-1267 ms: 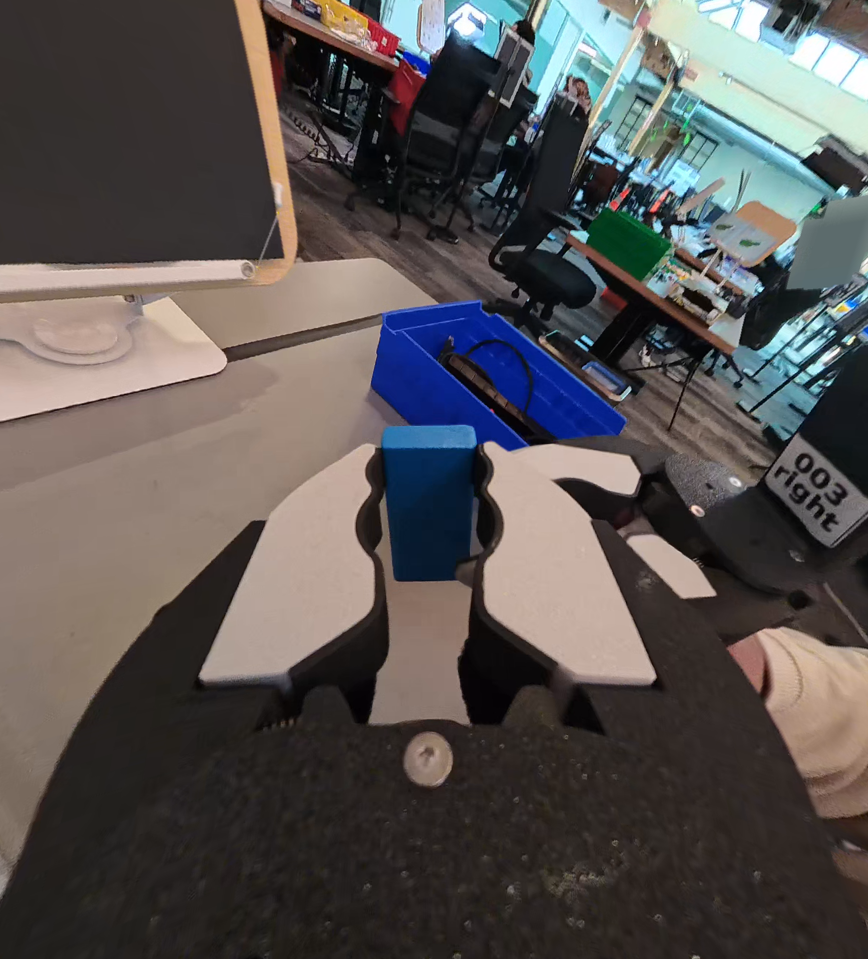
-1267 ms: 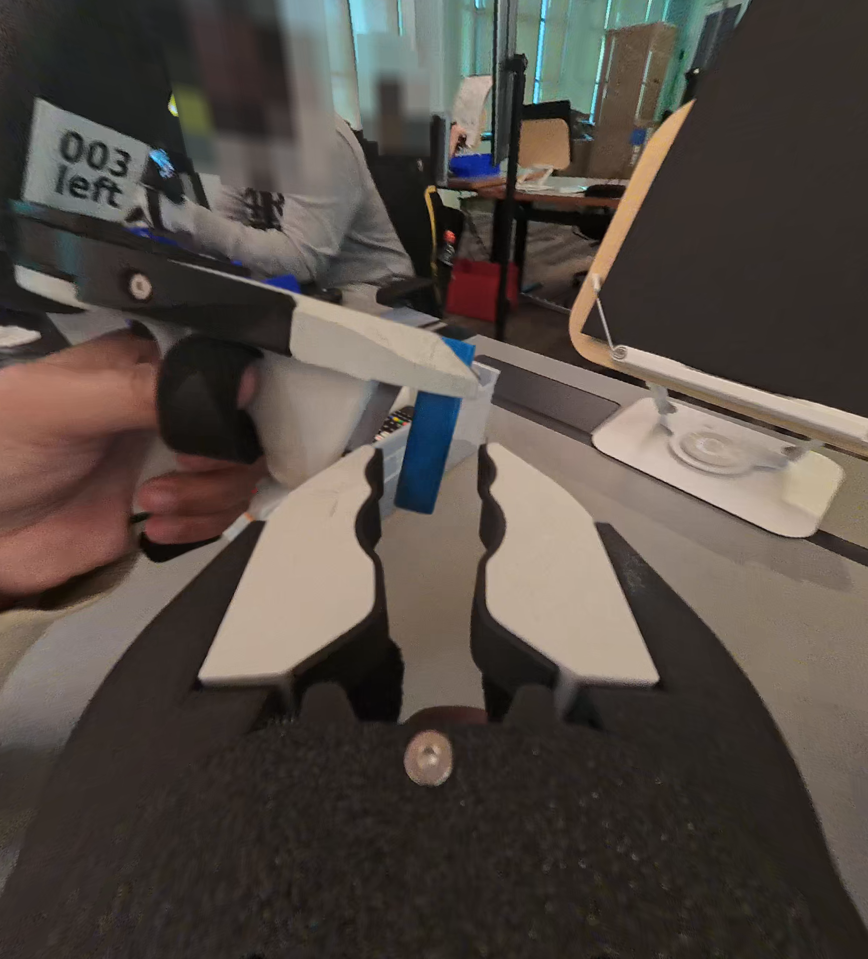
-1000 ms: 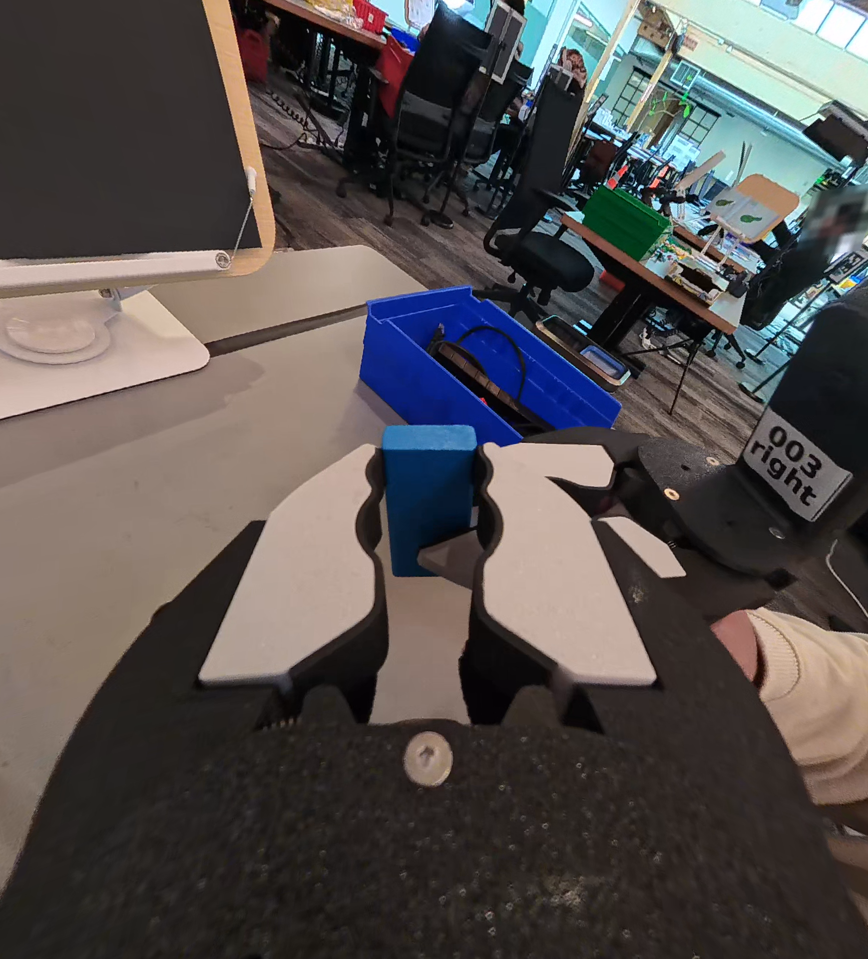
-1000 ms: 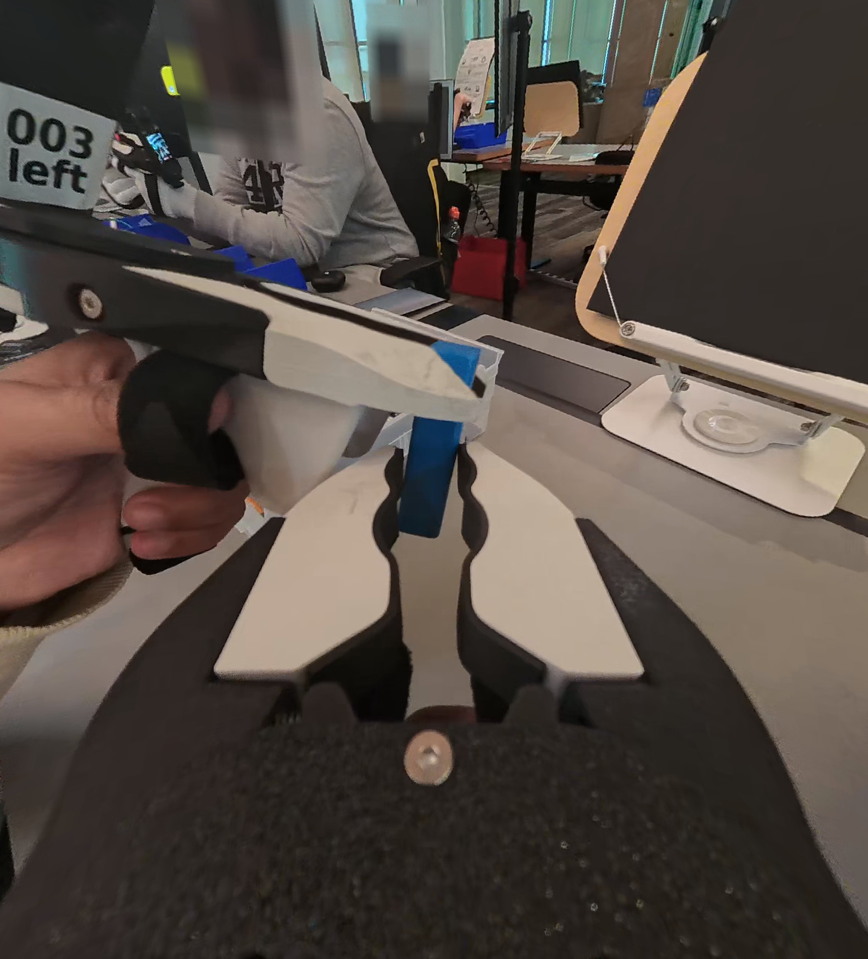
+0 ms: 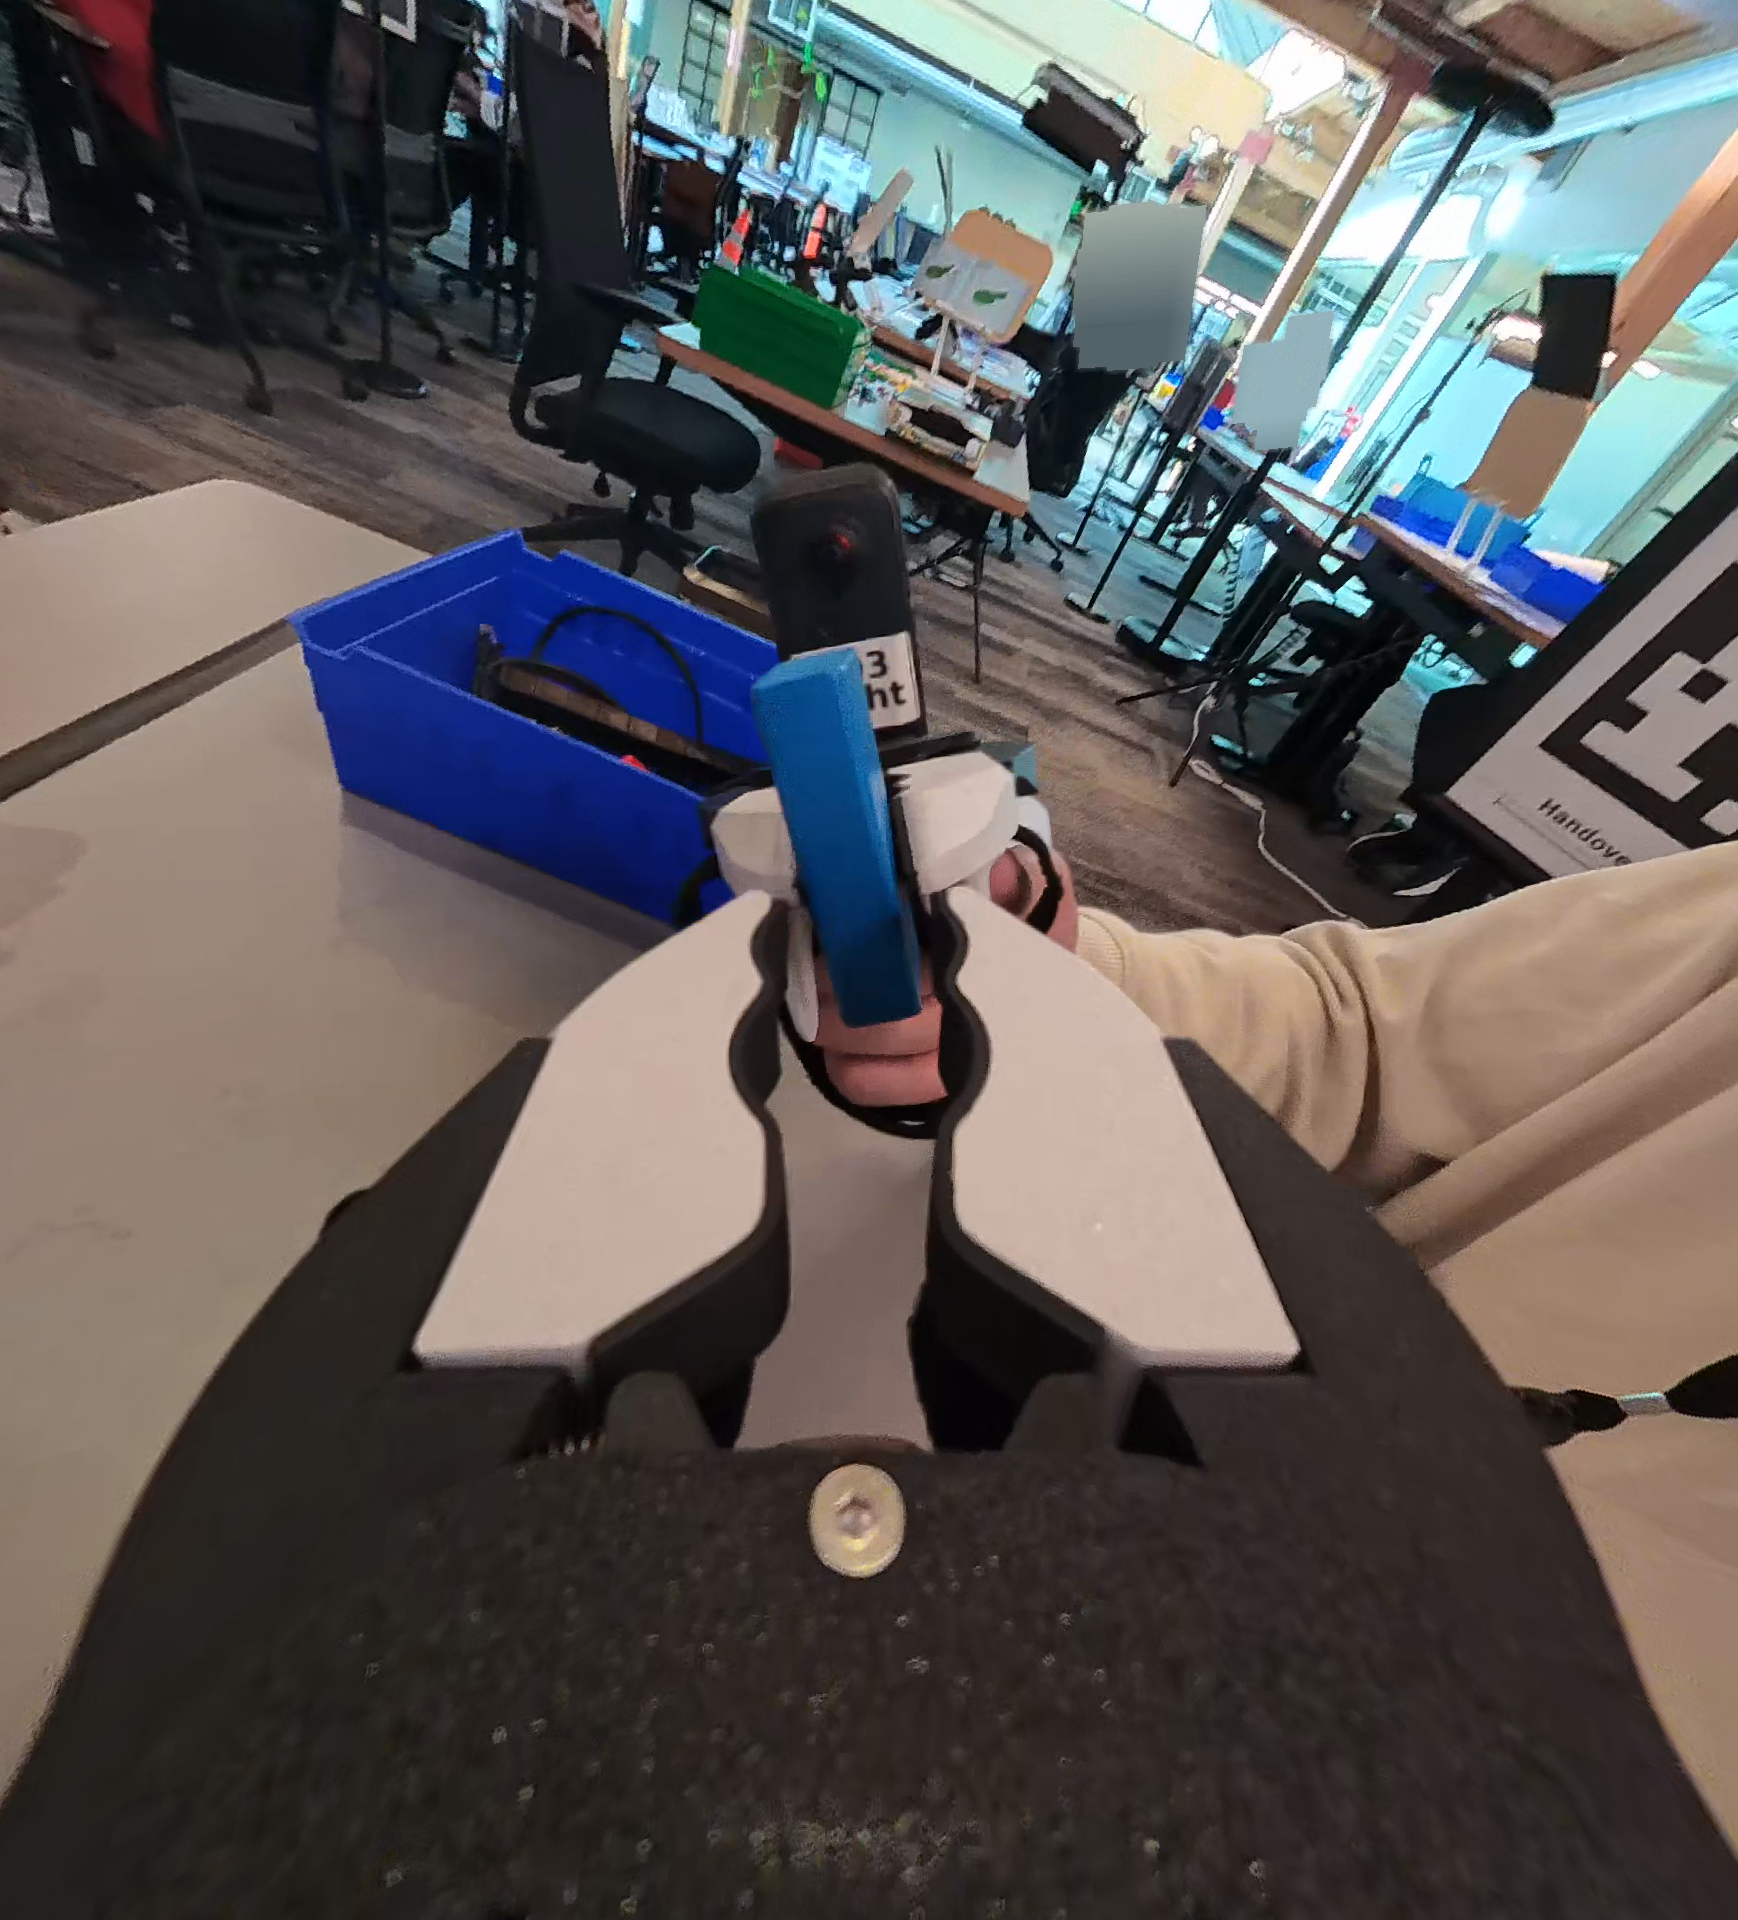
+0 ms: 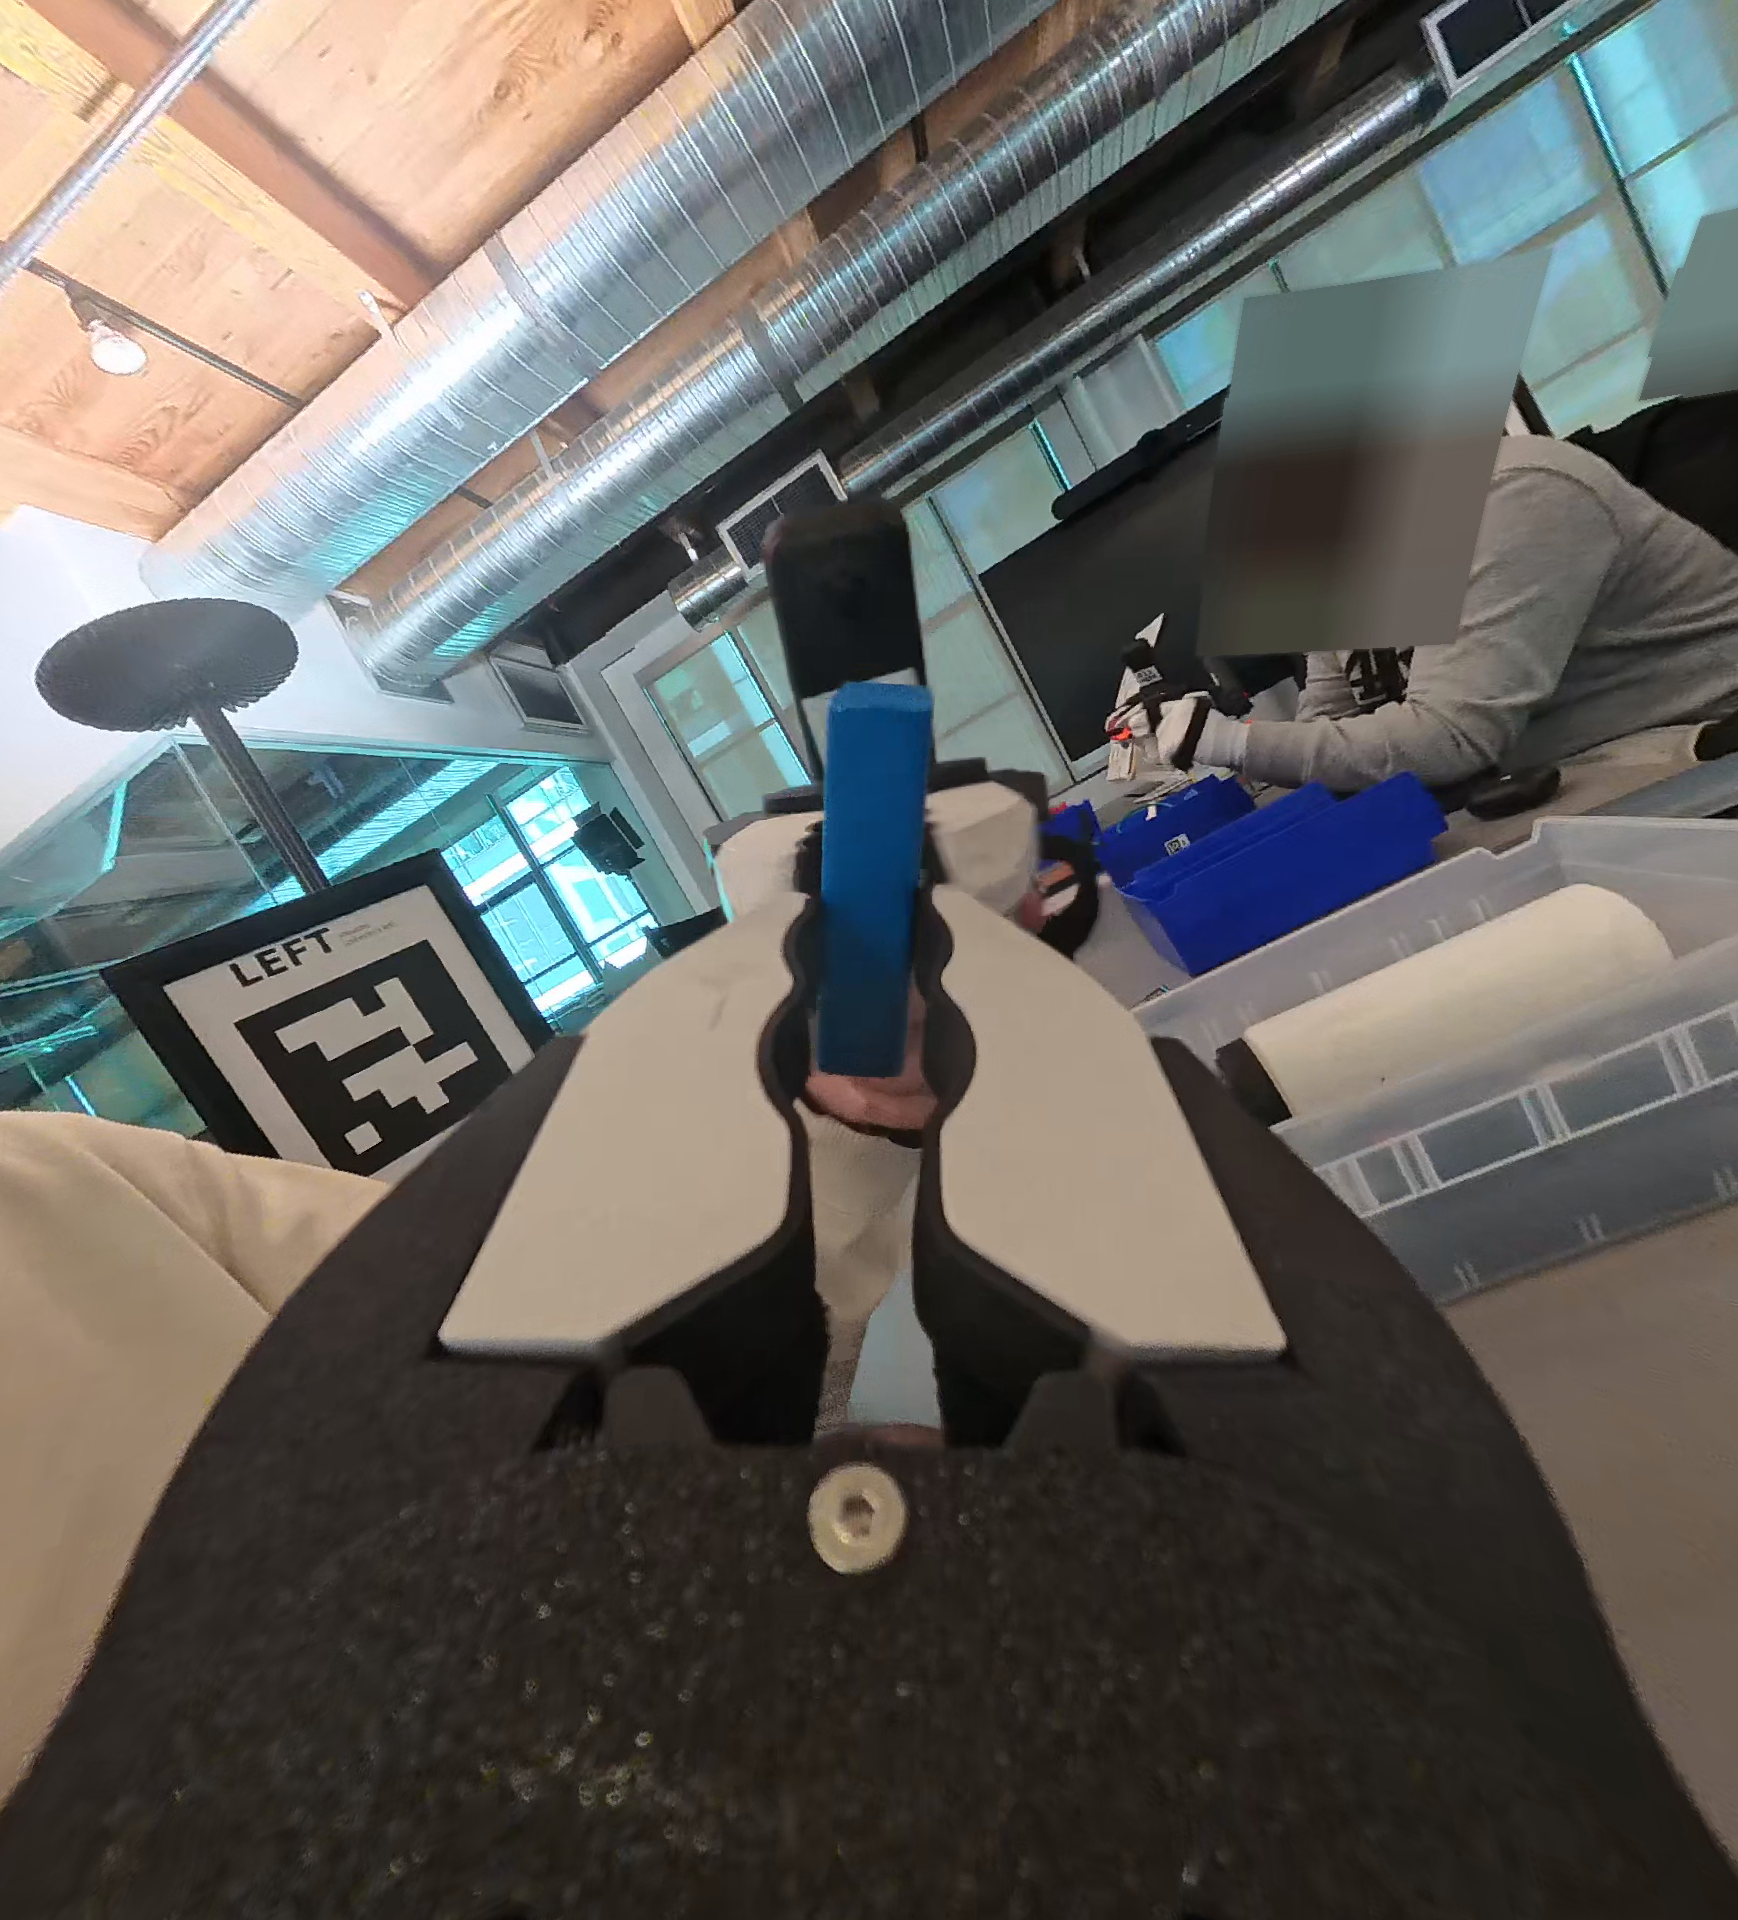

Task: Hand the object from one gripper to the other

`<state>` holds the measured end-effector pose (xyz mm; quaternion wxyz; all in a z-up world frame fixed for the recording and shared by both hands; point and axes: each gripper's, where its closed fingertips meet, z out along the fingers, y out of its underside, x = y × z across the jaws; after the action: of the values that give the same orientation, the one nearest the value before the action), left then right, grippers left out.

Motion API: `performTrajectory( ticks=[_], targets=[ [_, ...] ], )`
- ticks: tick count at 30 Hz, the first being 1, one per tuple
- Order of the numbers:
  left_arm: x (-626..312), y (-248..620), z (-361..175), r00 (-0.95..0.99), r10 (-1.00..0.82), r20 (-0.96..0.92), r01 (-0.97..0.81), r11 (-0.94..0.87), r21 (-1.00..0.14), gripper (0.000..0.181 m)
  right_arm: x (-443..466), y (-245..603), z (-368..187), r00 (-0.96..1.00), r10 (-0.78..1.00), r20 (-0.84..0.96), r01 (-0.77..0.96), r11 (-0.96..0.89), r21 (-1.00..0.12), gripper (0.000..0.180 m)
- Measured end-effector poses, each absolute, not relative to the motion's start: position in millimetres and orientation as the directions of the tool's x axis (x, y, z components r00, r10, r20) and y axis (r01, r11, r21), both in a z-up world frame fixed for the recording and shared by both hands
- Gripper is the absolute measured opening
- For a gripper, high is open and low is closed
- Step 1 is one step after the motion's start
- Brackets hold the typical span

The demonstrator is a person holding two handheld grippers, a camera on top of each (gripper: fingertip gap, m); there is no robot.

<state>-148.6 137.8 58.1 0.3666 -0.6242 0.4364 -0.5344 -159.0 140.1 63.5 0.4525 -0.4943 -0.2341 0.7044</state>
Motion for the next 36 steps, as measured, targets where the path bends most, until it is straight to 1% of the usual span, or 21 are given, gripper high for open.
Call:
performTrajectory(
  ticks=[3, 8, 11, 13, 14, 16, 17, 19, 21, 22, 23, 27, 31, 32, 33, 36],
  targets=[
    [-148.7, 138.7, 50.9, 0.079, -0.942, 0.327, -0.204, -0.336, -0.919, 0.016, -159.0, 143.0, 60.4, -0.094, 0.862, -0.498, -0.414, -0.488, -0.768, 0.017],
    [-152.1, 138.6, 49.3, 0.069, -0.94, 0.334, -0.224, -0.34, -0.913, 0.015, -162.2, 142.7, 59.3, -0.073, 0.867, -0.492, -0.4, -0.477, -0.782, 0.017],
    [-158.4, 141.5, 45.6, 0.085, -0.943, 0.322, -0.251, -0.333, -0.909, 0.015, -157.0, 144.8, 62.5, -0.04, 0.881, -0.471, -0.399, -0.447, -0.801, 0.028],
    [-165.2, 144.6, 42.8, 0.109, -0.948, 0.3, -0.28, -0.319, -0.905, 0.015, -146.1, 149.4, 65.4, 0.006, 0.895, -0.446, -0.39, -0.409, -0.825, 0.027],
    [-169.9, 148.6, 38.0, 0.147, -0.955, 0.257, -0.318, -0.292, -0.902, 0.015, -140.0, 152.9, 64.8, 0.057, 0.905, -0.422, -0.365, -0.375, -0.852, 0.028],
    [-182.6, 158.0, 19.9, 0.234, -0.967, 0.101, -0.462, -0.202, -0.864, 0.015, -126.2, 160.6, 60.2, 0.2, 0.925, -0.323, -0.265, -0.267, -0.927, 0.03],
    [-188.2, 159.3, 11.2, 0.246, -0.969, 0.02, -0.537, -0.153, -0.829, 0.015, -119.7, 162.3, 57.0, 0.265, 0.933, -0.244, -0.188, -0.198, -0.962, 0.034],
    [-192.1, 151.2, -0.2, 0.204, -0.977, -0.063, -0.632, -0.082, -0.771, 0.015, -110.8, 161.0, 44.0, 0.345, 0.937, -0.065, 0.02, -0.077, -0.997, 0.039],
    [-189.9, 140.0, -8.9, 0.152, -0.985, -0.075, -0.684, -0.05, -0.728, 0.015, -109.6, 151.6, 19.3, 0.321, 0.945, 0.059, 0.248, -0.024, -0.968, 0.045],
    [-188.8, 136.0, -14.2, 0.133, -0.987, -0.085, -0.711, -0.035, -0.702, 0.015, -112.5, 141.6, 5.8, 0.27, 0.96, 0.07, 0.338, -0.026, -0.941, 0.049],
    [-187.8, 132.1, -20.3, 0.113, -0.989, -0.095, -0.739, -0.02, -0.673, 0.015, -116.8, 131.4, -4.0, 0.221, 0.973, 0.061, 0.394, -0.032, -0.918, 0.049],
    [-180.6, 115.8, -41.4, 0.033, -0.993, -0.113, -0.815, 0.039, -0.578, 0.015, -141.5, 114.2, -13.3, 0.132, 0.988, 0.083, 0.425, 0.02, -0.905, 0.047],
    [-173.3, 107.8, -47.4, 0.002, -0.994, -0.11, -0.827, 0.06, -0.559, 0.015, -152.9, 109.9, -35.0, 0.101, 0.99, 0.101, 0.522, 0.033, -0.852, 0.043],
    [-172.4, 107.2, -48.2, -0.001, -0.994, -0.109, -0.827, 0.062, -0.559, 0.015, -154.1, 110.0, -39.1, 0.097, 0.989, 0.116, 0.543, 0.045, -0.838, 0.036],
    [-172.4, 106.9, -49.7, -0.002, -0.994, -0.108, -0.83, 0.062, -0.554, 0.015, -154.2, 109.9, -41.5, 0.086, 0.987, 0.136, 0.562, 0.065, -0.824, 0.018],
    [-172.9, 110.4, -52.2, 0.002, -0.991, -0.134, -0.835, 0.072, -0.546, 0.015, -154.8, 112.0, -43.3, 0.087, 0.984, 0.153, 0.577, 0.075, -0.813, 0.017]
  ],
)
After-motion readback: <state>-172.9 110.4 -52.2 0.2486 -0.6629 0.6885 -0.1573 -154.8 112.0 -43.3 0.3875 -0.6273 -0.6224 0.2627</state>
